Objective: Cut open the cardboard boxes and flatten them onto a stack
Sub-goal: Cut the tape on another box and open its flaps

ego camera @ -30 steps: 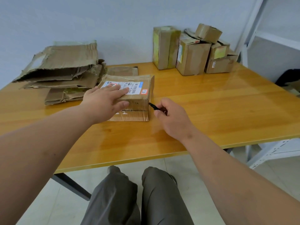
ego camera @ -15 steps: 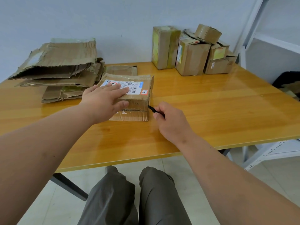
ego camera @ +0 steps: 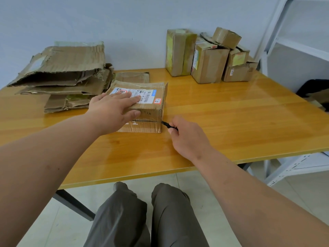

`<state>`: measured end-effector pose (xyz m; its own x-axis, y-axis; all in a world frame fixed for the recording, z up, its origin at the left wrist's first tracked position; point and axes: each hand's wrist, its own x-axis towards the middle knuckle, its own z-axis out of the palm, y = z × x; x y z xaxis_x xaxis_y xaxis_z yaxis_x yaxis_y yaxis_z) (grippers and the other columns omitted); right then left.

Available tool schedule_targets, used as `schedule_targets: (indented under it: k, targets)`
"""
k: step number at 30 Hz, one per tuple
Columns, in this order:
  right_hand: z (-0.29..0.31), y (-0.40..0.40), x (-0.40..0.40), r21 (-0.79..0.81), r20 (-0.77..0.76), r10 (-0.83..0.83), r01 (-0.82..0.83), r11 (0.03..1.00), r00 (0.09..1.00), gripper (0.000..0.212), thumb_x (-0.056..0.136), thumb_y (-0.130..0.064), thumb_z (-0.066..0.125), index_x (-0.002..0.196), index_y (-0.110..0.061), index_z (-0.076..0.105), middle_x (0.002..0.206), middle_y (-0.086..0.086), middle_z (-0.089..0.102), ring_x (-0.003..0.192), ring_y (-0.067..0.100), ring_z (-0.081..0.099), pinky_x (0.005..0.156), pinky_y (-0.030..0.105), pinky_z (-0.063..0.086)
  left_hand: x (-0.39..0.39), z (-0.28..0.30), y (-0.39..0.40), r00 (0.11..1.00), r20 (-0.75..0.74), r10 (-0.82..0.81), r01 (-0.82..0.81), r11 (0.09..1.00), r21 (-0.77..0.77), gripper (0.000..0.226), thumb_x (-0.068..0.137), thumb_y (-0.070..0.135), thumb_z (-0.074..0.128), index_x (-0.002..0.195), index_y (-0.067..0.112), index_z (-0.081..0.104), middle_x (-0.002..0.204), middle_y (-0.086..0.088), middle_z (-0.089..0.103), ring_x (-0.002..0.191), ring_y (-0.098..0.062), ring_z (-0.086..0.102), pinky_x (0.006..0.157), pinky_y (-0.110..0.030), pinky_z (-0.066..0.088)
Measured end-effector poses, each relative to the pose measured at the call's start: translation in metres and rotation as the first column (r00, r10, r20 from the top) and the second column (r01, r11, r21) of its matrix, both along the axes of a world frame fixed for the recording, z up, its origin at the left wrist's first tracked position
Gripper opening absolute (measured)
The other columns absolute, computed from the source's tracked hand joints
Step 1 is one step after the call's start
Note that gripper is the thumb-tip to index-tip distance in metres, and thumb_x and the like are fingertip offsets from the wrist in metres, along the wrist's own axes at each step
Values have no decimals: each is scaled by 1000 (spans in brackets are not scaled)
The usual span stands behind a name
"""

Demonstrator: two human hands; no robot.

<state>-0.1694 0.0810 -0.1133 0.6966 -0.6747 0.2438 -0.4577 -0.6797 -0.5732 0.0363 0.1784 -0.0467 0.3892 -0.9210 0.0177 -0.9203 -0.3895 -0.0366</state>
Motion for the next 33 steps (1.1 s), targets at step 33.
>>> schedule_targets:
  k: [33]
  targets:
    - [1, 2, 2, -21, -74, -54, 53, 998, 996, 9, 100, -22, 44, 92, -25, 43, 72, -8, 50, 67, 18, 49, 51, 28, 27, -3, 1, 0, 1000, 2, 13, -13, 1000, -17, 56, 98, 60, 28, 151, 48, 16, 161, 15, 19, 150, -14, 13, 120, -47, 8]
